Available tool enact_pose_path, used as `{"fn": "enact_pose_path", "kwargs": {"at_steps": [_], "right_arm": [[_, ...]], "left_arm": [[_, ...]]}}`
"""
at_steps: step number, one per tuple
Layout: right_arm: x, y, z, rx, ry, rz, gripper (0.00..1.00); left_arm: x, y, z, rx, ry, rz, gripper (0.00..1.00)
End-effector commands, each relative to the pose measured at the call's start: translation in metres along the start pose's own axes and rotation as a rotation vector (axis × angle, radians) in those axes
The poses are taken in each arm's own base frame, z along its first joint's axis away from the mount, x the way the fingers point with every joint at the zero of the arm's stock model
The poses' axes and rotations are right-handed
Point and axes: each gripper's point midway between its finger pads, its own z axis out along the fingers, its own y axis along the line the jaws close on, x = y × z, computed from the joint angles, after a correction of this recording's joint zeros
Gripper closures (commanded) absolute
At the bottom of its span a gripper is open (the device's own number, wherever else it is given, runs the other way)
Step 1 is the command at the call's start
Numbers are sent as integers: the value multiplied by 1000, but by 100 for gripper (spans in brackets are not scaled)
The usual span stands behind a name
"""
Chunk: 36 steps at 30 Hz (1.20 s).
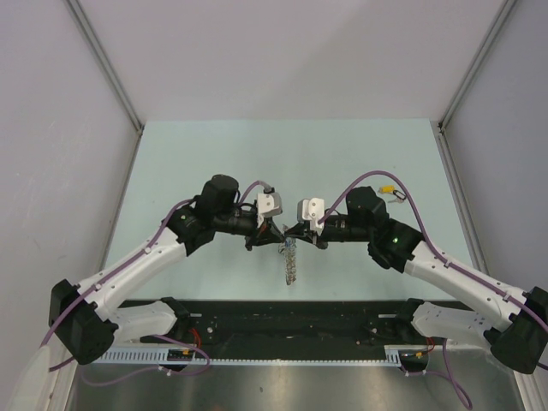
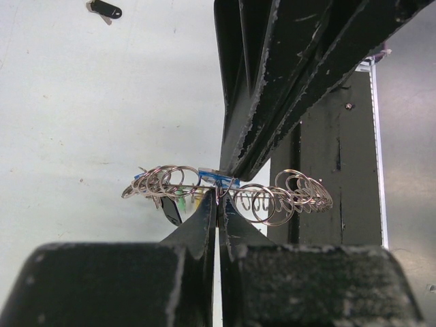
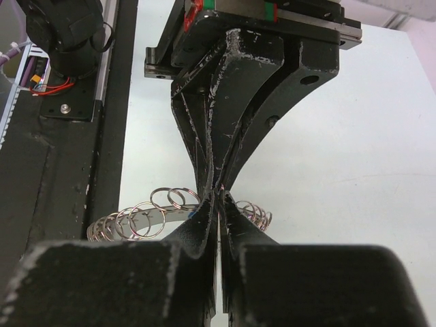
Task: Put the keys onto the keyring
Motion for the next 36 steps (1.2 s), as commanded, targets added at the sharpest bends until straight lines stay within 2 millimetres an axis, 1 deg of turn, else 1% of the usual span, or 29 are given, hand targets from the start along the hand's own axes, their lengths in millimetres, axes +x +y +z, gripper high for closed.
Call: {"fn": "enact_pose_path", "kwargs": {"at_steps": [1,8,16,22,28,31,36], "right_arm": [[-21,-6,-1,11,-37,-38,100],[-23,-2,-2,5,-36,-60,100],[-17,4,-3,3,-1,-77,100],[-10,5,-8,16,36,-72,100],[-3,6,-9,20,61,-51,100],[-4,3,-8,43,46,-39,100],[-6,-4,-6,85,19,-31,100]], "left_arm": [[-33,-2,-4,14,-74,47,100],[-32,-1,-3,18,-63,19,100],[-34,2,-7,26,-74,-15,100],[-38,6,-13,21,-100,-29,99],[-46,10,-22,11,-145,-35,100],[-50,10,-26,12,-171,-30,100],[-50,10,-25,14,-174,-36,100]]}}
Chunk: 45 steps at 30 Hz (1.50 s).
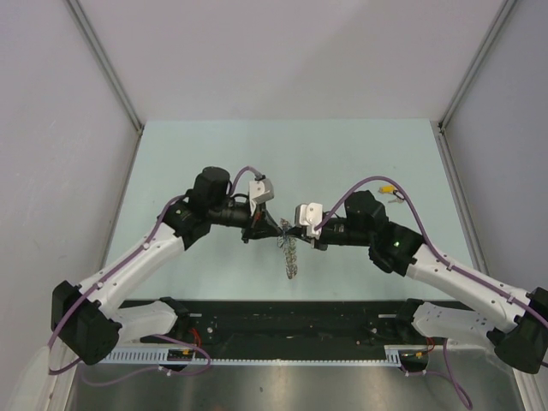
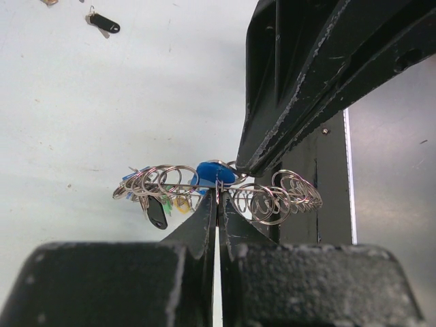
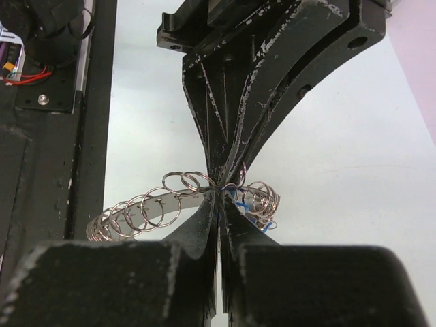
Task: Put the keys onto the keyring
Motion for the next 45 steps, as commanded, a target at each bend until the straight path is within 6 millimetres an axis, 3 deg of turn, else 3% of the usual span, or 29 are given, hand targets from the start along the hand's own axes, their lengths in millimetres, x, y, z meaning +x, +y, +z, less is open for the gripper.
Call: {"fn": "enact_pose_path", "kwargs": {"at_steps": [1,5,12,19,26,32,38,45], "right_arm": [[-9,-4,-5,43,-28,22,100],[-11,-8,-5,69,-42,25,85],[-10,-10,-2,81,-37,22,83],[-17,-10,0,85,-59,12,69],[-16,-11,5,100,-55,13,69],[-11,-12,9,108,-38,16,77],[-5,-14,8,124,-10,15,99],[1,-14,2,134,20,14,100]], "left_arm": [[-37,-5,-11,3,-102,84,100],[-36,-5,-11,2,-101,86,100],[-36,-4,-11,1,-98,88,99],[-35,-3,-11,-5,-94,83,99],[-36,-2,-11,-10,-95,85,100],[-36,-2,-12,-13,-96,83,100],[-36,-1,-12,-22,-95,81,100],[-37,1,-12,-30,-102,71,100]]}}
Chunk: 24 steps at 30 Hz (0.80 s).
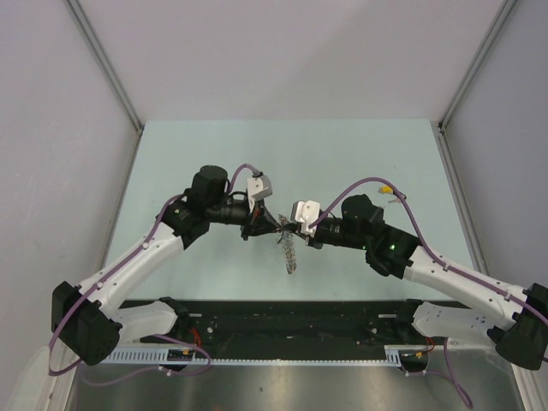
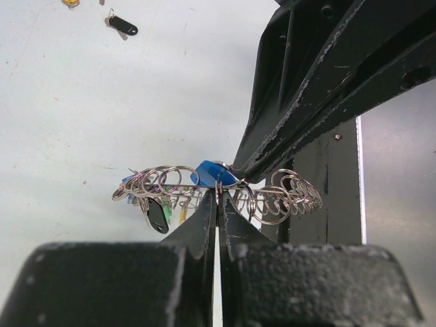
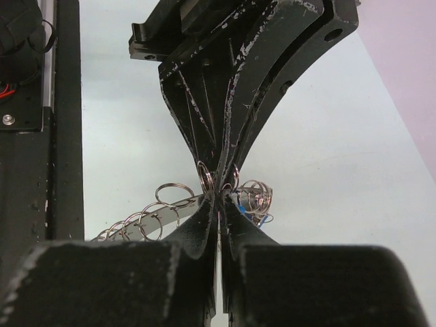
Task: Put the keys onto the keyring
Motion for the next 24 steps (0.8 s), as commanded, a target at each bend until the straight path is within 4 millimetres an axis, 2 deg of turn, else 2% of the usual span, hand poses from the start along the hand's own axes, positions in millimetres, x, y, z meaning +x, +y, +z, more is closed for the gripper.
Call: {"fn": "enact_pose_path", "kwargs": {"at_steps": [1,2,3,5,16,24], "right_arm": [[2,-2,-5,24,18,-8,97],[2,-3,-5,28,18,-9,92],[2,-4,-6,34,17,-8,82],[1,-4,-5,36,15,-8,77],[-5,-6,-3,38,-11,-10,82],[-10,-5,-1,31,-33,-12,78]], "left_arm": [[-33,-8,-9,11,-88,65,100],[-32,-7,-9,11,-87,64,100],[-33,-8,-10,10,-89,66,100],[-34,-9,-10,18,-91,70,100],[-34,-11,-11,23,-96,80,100],[-34,-8,-11,5,-90,83,100]]}}
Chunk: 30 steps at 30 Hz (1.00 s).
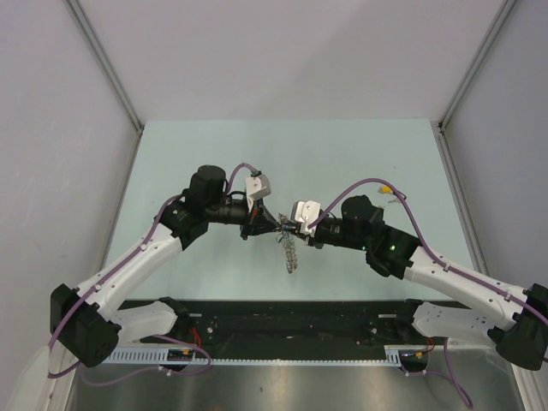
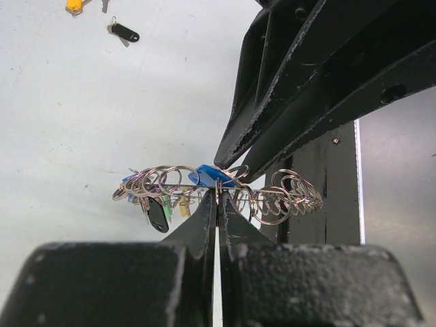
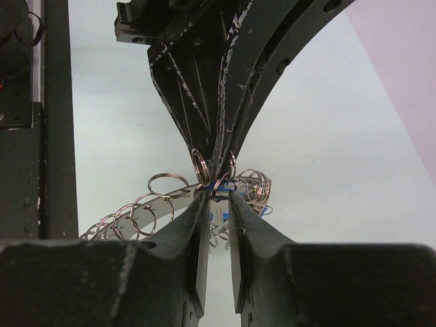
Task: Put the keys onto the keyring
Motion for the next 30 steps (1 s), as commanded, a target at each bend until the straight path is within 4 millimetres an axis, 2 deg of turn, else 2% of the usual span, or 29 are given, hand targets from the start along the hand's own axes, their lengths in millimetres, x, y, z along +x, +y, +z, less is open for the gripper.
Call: {"fn": "enact_pose_path", "kwargs": {"at_steps": [1,6,9,12,13,17,20,24,28,30], "right_arm": [[-15,-3,0,11,-53,-7,78],[-14,-1,1,5,-52,-7,81],[-20,-4,3,12,-76,-15,87],[-21,-3,4,6,-81,-16,99],[-20,-2,3,3,-79,-18,100],[-21,1,0,-13,-81,-33,100],[-15,8,-6,-35,-50,-40,100],[-12,10,-11,-38,-32,-58,100],[-8,15,-12,-58,-18,-57,100],[-10,14,-13,-53,-28,-55,100]], "left_arm": [[-29,-6,-8,9,-75,80,100],[-29,-6,-8,9,-75,84,100],[-29,-6,-8,9,-74,84,100],[-30,-6,-9,9,-76,86,99],[-29,-7,-9,14,-77,82,100],[-32,-8,-9,9,-102,64,99],[-38,-6,-11,9,-146,23,99],[-48,-2,-20,-16,-221,-26,100],[-68,-7,-33,-46,-364,-35,100],[-67,-10,-34,-43,-394,-57,99]]}}
